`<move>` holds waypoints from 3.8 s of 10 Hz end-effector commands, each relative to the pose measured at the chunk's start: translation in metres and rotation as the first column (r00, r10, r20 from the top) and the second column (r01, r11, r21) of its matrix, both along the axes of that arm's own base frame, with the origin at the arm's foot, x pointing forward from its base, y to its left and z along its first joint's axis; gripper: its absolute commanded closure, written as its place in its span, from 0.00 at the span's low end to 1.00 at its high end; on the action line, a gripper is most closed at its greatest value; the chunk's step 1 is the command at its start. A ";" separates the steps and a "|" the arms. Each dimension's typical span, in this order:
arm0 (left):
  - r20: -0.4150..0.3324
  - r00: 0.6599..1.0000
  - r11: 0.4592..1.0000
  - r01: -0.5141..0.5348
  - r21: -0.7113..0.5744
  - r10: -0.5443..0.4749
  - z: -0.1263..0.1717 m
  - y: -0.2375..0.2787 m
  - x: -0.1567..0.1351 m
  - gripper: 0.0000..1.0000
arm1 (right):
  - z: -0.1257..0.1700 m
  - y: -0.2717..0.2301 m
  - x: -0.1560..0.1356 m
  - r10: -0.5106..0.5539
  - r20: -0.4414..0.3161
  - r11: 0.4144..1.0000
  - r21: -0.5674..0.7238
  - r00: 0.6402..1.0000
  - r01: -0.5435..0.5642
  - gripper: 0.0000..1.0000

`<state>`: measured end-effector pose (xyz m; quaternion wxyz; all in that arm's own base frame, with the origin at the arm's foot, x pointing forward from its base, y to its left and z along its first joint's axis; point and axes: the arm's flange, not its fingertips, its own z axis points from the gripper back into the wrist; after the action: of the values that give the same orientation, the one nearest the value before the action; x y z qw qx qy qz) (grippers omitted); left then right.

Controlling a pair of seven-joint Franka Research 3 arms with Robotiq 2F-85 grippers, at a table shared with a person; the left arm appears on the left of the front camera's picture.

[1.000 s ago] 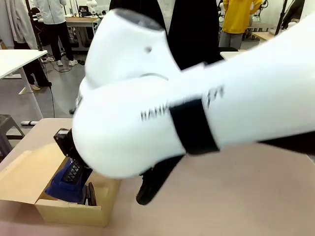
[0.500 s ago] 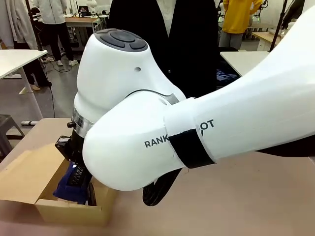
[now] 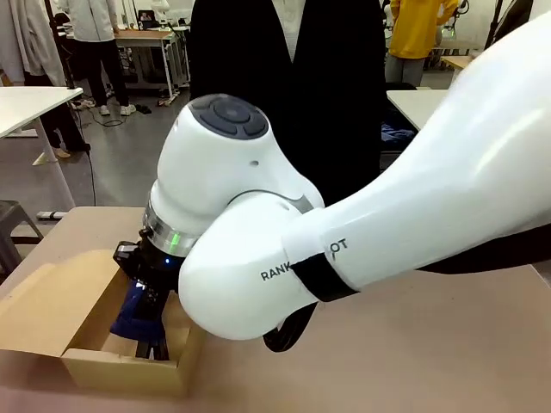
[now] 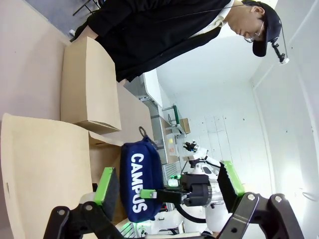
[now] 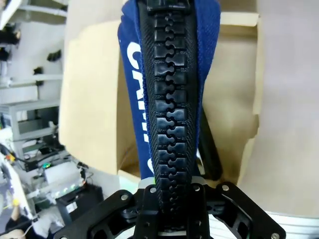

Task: Place items inside the box.
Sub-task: Pick up a Pencil pouch or Stapler and place it inside the Mailer Box closest to the robot.

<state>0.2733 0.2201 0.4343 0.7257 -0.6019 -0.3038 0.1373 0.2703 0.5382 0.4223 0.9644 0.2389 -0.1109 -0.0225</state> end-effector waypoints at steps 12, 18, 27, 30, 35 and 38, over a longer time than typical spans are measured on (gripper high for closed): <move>0.025 1.000 1.000 -0.001 -0.009 0.002 0.002 -0.001 0.000 0.00 | -0.038 -0.008 -0.001 0.005 -0.033 1.000 0.008 0.999 -0.005 0.00; 0.025 1.000 1.000 -0.001 -0.009 0.002 0.002 -0.001 0.000 0.00 | 0.041 -0.079 -0.010 0.068 -0.054 0.996 0.057 0.996 -0.065 0.00; 0.025 1.000 1.000 -0.001 -0.009 0.002 0.002 -0.001 0.000 0.00 | 0.094 -0.143 -0.047 -0.004 -0.060 0.978 0.210 0.998 0.017 0.00; 0.025 1.000 1.000 -0.001 -0.009 0.002 0.002 -0.001 0.000 0.00 | 0.118 -0.252 0.003 -0.036 -0.156 0.930 0.356 0.987 0.090 0.00; 0.025 1.000 1.000 -0.001 -0.009 0.002 0.002 -0.001 0.000 0.00 | 0.071 -0.508 0.027 -0.155 -0.330 0.678 0.651 0.931 0.343 0.00; 0.025 1.000 1.000 -0.001 -0.009 0.002 0.002 -0.001 0.000 0.00 | 0.010 -0.577 -0.014 -0.174 -0.358 0.535 0.748 0.917 0.393 0.00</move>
<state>0.2732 0.2201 0.4343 0.7258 -0.6017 -0.3040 0.1372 0.3203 -0.0665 0.4961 0.7548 0.5911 -0.0091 -0.2842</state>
